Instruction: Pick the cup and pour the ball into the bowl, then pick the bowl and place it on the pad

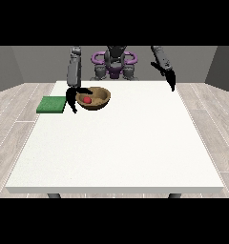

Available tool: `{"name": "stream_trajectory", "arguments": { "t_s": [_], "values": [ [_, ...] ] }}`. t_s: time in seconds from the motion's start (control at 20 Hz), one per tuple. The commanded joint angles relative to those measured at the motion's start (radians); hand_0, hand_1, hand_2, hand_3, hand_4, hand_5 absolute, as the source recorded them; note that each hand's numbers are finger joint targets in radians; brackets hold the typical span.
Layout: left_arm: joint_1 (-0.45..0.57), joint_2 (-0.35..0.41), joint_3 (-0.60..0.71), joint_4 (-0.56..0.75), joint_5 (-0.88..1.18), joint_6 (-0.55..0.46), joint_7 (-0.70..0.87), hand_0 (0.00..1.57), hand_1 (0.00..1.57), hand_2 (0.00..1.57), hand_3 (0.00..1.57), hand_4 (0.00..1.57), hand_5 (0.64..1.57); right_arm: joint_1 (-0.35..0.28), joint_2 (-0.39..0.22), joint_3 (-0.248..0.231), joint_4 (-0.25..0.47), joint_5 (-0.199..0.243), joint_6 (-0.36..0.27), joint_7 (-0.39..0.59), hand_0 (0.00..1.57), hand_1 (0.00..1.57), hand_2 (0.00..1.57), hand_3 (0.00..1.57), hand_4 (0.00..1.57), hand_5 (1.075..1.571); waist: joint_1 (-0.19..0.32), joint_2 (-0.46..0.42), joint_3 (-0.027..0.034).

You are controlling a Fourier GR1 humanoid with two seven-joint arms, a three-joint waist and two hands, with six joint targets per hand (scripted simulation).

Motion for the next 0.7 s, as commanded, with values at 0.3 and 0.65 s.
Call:
{"name": "stream_trajectory", "arguments": {
  "t_s": [0.3, 0.65],
  "values": [
    [-0.103, -0.009, -0.067, -0.079, -0.027, -0.033, -0.005, 0.00, 0.00, 0.00, 0.00, 0.00, 0.708, 0.140, -0.184, 0.182, 0.066, 0.350, -0.400, 0.045, 1.57, 1.57, 1.57, 1.57, 1.31, 1.566, 0.186, 0.197, 0.0285],
    [-0.115, -0.041, -0.096, -0.048, -0.037, -0.043, 0.028, 0.00, 0.00, 0.00, 0.00, 0.00, 0.713, 0.124, -0.287, 0.173, -0.011, 0.356, -0.441, 0.278, 1.57, 1.57, 1.57, 1.57, 1.20, 1.571, 0.238, 0.103, 0.0268]
  ]
}}
